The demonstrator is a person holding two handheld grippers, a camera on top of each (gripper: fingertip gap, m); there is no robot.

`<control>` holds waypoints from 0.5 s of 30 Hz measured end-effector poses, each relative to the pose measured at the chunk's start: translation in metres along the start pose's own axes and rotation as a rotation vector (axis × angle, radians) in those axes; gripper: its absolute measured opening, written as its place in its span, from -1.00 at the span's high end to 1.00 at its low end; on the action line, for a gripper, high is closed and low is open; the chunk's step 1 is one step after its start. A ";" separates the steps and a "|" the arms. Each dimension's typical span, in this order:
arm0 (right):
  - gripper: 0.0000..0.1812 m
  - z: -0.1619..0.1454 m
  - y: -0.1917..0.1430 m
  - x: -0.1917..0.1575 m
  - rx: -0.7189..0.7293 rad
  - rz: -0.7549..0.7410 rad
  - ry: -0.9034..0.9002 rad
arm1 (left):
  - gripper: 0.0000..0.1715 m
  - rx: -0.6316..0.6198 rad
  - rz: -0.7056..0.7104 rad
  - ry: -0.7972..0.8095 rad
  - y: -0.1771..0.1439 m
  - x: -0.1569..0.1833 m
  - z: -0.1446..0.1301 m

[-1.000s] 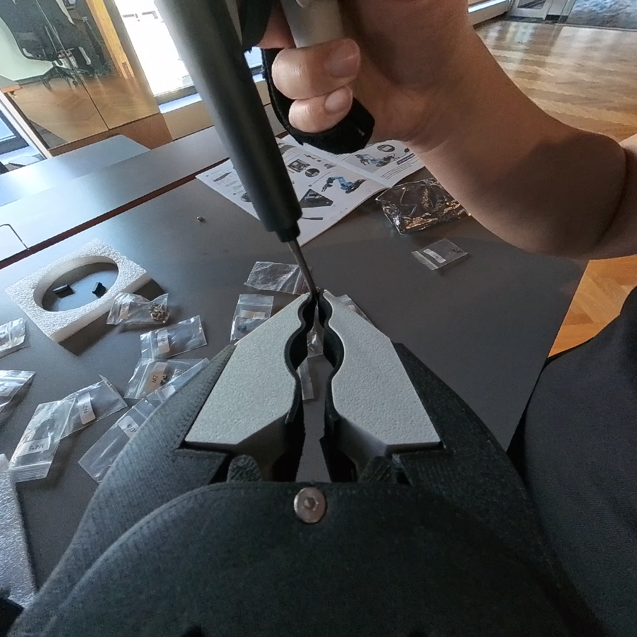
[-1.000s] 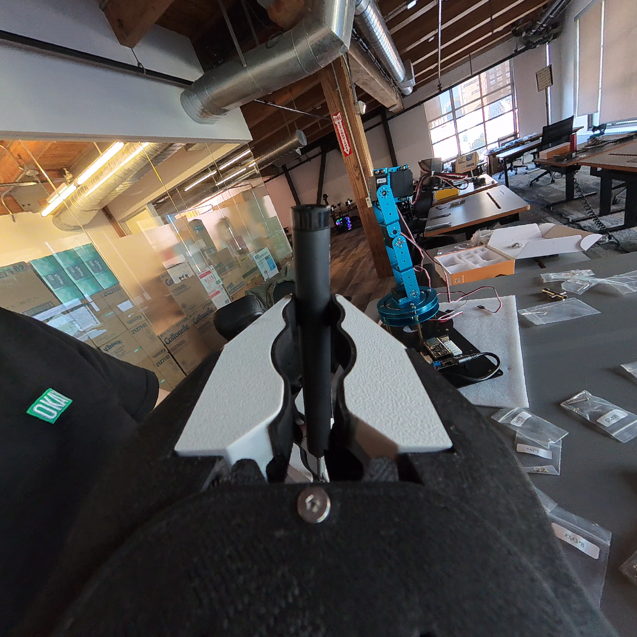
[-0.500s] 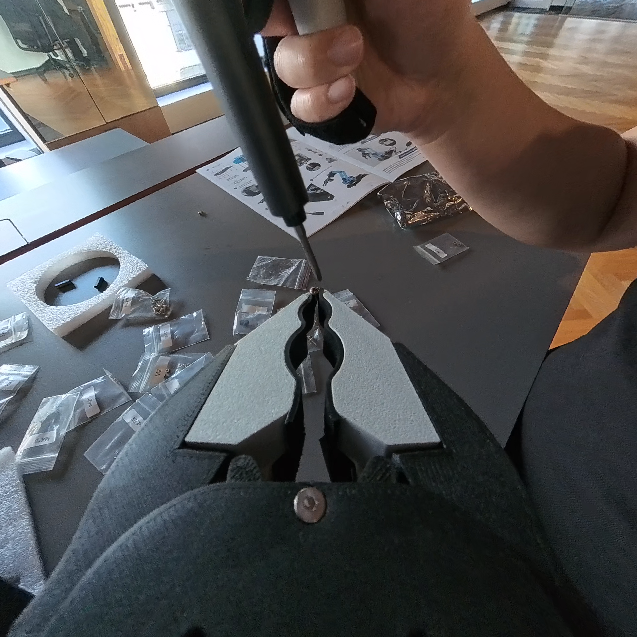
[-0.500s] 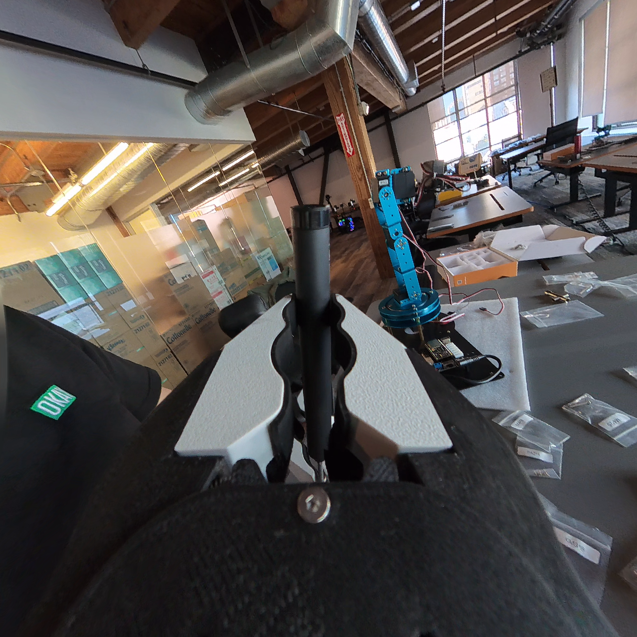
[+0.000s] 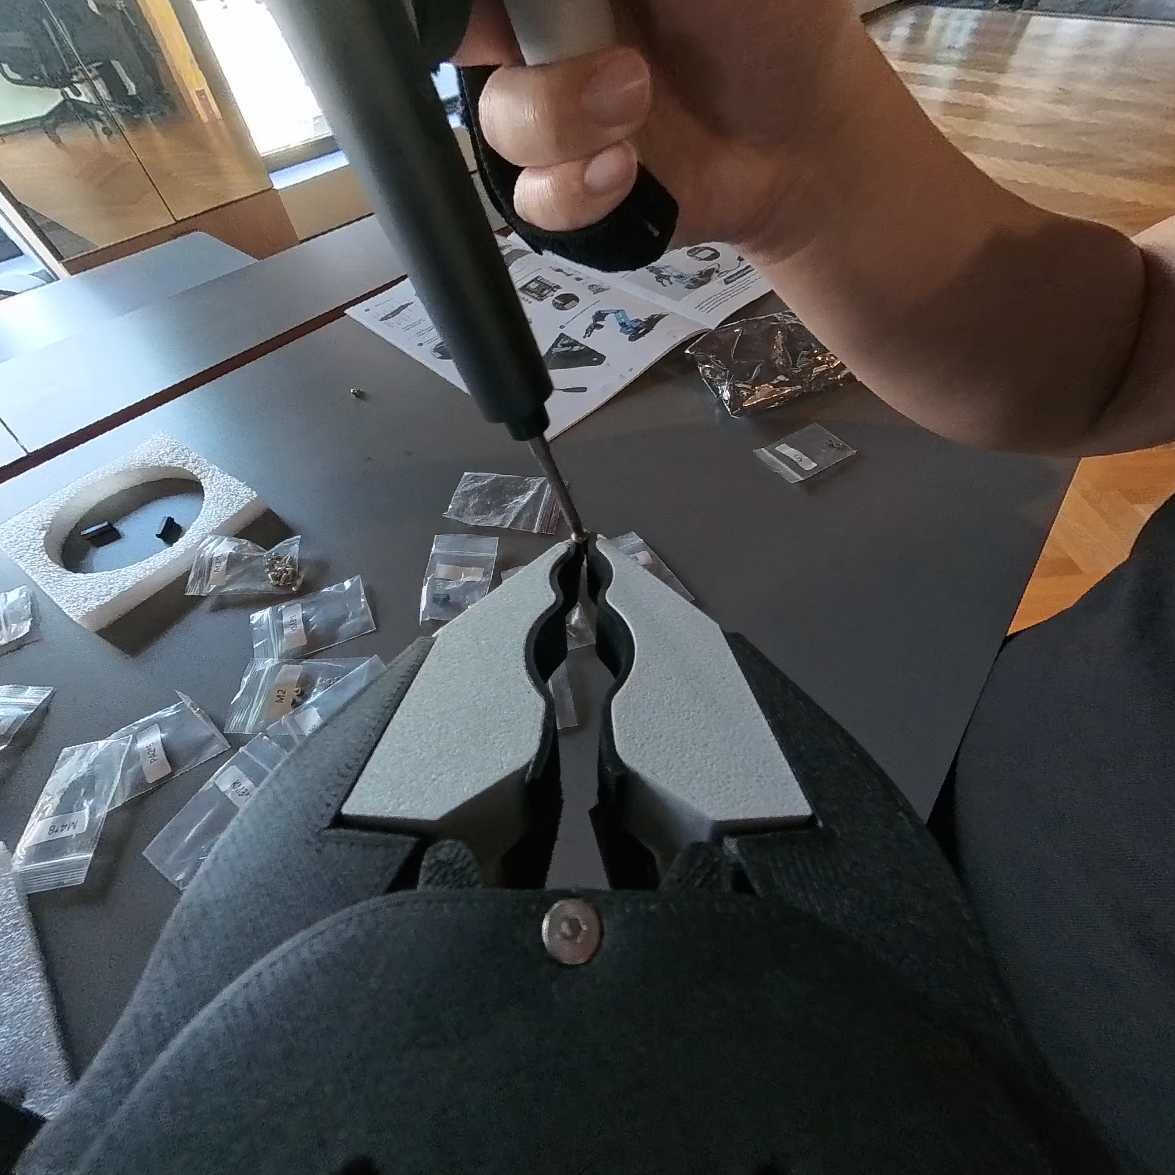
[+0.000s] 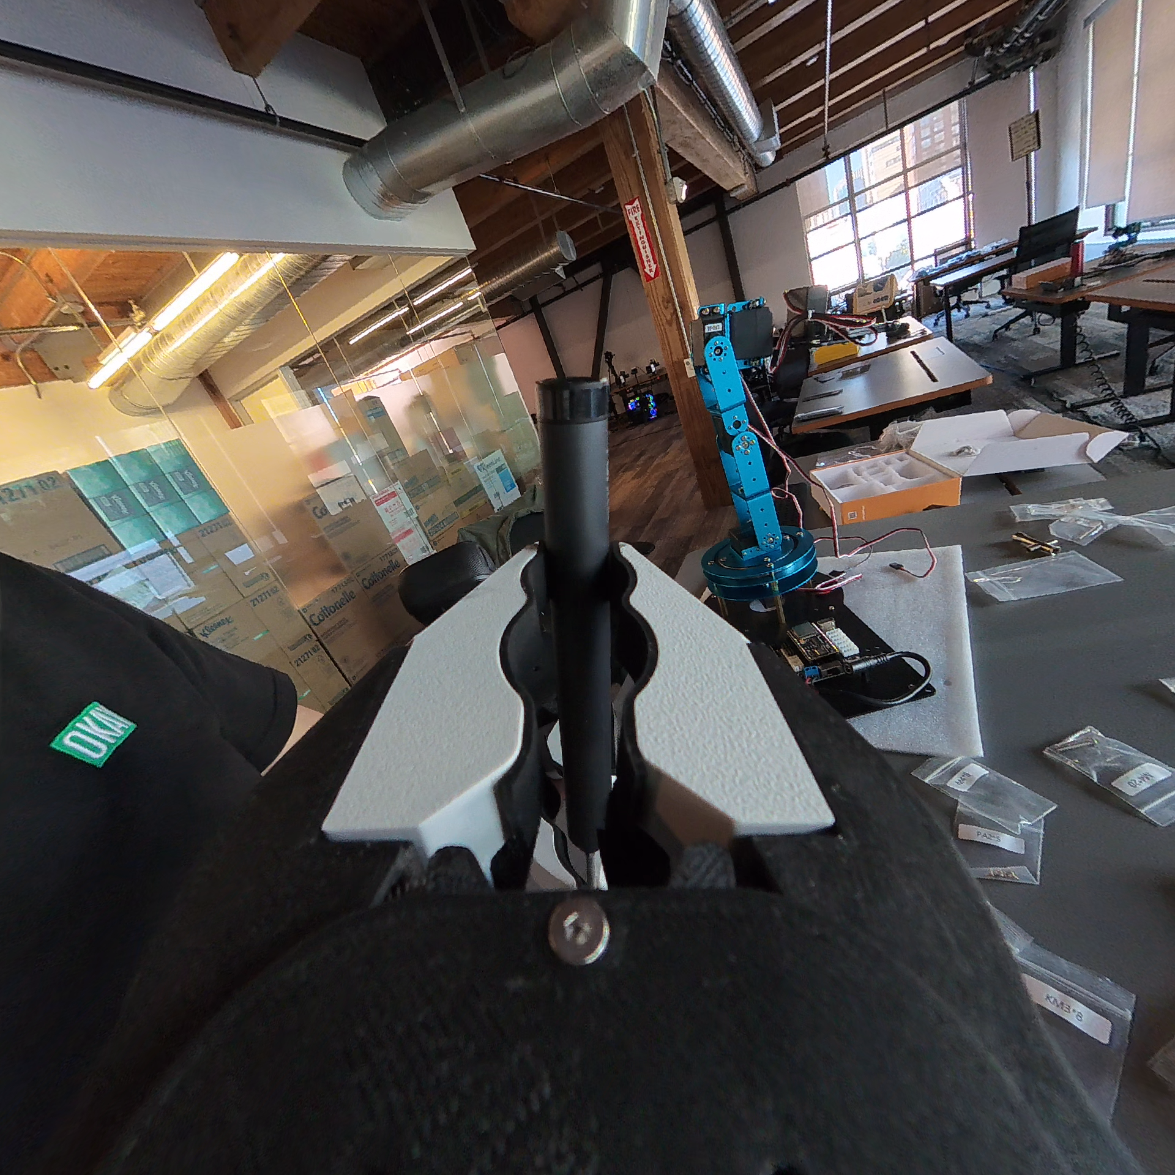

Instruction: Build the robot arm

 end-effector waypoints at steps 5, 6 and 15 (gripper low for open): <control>0.82 -0.001 0.001 0.000 -0.002 0.002 0.003 | 1.00 -0.002 0.001 0.003 0.001 0.000 0.000; 0.83 -0.001 0.001 0.000 -0.003 0.003 0.002 | 1.00 0.000 0.001 0.001 0.001 0.000 0.000; 0.82 -0.008 0.001 -0.011 -0.021 -0.024 -0.146 | 1.00 -0.026 0.035 -0.081 0.002 -0.005 -0.002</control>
Point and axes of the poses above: each gripper's, where its closed fingertips meet, y out along the fingers, z out of its top, x = y × z across the jaws, the point moved 3 cm from there along -y, back along the fingers, and after that the axes turned 8 degrees about -y, right-handed, at the moved point
